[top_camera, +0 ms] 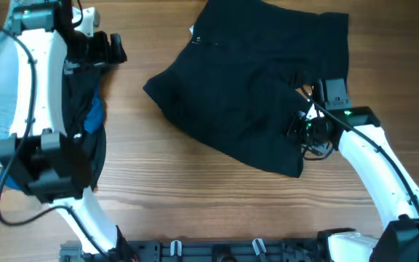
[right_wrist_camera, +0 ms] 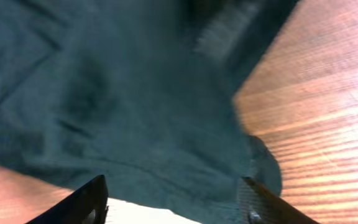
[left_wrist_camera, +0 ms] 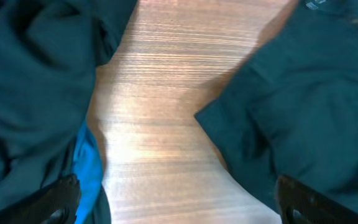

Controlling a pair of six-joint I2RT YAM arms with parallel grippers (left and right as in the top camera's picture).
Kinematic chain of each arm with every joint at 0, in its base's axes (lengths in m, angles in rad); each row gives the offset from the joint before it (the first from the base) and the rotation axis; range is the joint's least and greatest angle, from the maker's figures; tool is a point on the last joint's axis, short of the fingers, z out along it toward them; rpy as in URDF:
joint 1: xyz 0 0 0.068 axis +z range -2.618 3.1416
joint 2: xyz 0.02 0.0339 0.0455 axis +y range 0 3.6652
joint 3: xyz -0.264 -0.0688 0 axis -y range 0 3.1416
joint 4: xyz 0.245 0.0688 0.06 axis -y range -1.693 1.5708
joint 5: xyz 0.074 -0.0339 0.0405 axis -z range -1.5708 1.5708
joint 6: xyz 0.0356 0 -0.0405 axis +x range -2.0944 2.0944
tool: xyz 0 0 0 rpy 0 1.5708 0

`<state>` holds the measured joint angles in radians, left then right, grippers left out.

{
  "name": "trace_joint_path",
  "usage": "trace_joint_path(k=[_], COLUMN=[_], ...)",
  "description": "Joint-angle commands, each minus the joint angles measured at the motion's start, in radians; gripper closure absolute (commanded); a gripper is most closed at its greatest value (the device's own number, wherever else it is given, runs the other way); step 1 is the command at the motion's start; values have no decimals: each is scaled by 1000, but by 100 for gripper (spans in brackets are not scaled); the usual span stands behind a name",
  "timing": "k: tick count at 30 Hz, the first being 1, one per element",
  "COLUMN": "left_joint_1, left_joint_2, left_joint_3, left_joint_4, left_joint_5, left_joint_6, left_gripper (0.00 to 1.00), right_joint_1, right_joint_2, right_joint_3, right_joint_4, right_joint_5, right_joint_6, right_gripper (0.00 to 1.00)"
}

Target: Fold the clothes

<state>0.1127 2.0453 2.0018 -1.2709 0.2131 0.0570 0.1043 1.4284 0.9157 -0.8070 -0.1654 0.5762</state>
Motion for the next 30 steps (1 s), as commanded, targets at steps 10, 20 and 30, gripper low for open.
trace_joint_path(k=[10, 20, 30], left_joint_1=[-18, -18, -32], left_joint_2=[177, 240, 242], left_joint_3=[-6, -6, -6], left_joint_4=[87, 124, 84], left_joint_5=[6, 6, 6], left_joint_6=[132, 146, 146], left_gripper=[0, 4, 8], right_joint_1=[-75, -184, -318], right_joint_2=[85, 77, 72], right_joint_3=[-45, -45, -44], right_joint_4=[115, -19, -93], right_joint_5=[-39, -7, -69], right_joint_6=[-52, -53, -146], right_gripper=[68, 96, 73])
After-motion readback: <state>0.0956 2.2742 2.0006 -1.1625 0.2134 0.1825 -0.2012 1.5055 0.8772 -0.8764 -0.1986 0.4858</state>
